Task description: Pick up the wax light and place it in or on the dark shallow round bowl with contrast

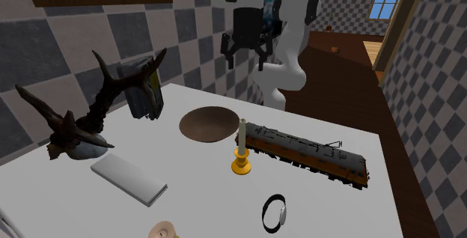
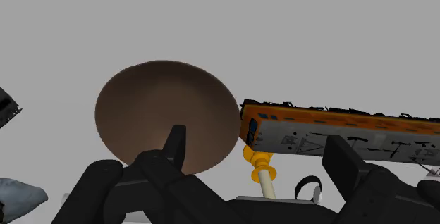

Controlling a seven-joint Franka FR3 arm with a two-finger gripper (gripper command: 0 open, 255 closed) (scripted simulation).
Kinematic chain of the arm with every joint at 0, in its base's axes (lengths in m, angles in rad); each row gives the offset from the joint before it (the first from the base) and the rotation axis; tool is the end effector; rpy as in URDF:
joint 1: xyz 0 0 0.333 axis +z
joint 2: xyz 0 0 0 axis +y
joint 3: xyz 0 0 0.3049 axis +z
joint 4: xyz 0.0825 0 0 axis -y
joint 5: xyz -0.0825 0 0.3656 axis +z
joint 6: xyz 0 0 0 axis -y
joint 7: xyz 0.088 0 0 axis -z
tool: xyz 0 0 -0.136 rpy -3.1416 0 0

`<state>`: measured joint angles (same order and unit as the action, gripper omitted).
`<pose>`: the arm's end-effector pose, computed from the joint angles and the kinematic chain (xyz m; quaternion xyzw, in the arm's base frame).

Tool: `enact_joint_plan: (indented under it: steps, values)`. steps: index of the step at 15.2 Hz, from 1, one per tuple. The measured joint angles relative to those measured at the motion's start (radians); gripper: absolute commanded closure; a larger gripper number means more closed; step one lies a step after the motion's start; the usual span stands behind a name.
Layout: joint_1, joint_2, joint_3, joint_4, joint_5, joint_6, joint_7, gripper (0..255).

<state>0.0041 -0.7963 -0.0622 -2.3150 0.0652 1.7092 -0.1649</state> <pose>0.3126 -0.0158 0.5898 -0.9923 -0.0588 -0.0996 0.0447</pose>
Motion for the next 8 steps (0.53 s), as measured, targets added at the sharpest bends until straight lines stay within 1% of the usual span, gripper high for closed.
enact_joint_plan:
  steps: [2, 8]
  values:
    - [0.001, 0.004, 0.002, -0.009, 0.005, 0.018, 0.004, 0]
    - [0.02, 0.093, 0.027, -0.094, 0.061, 0.264, 0.036, 0]
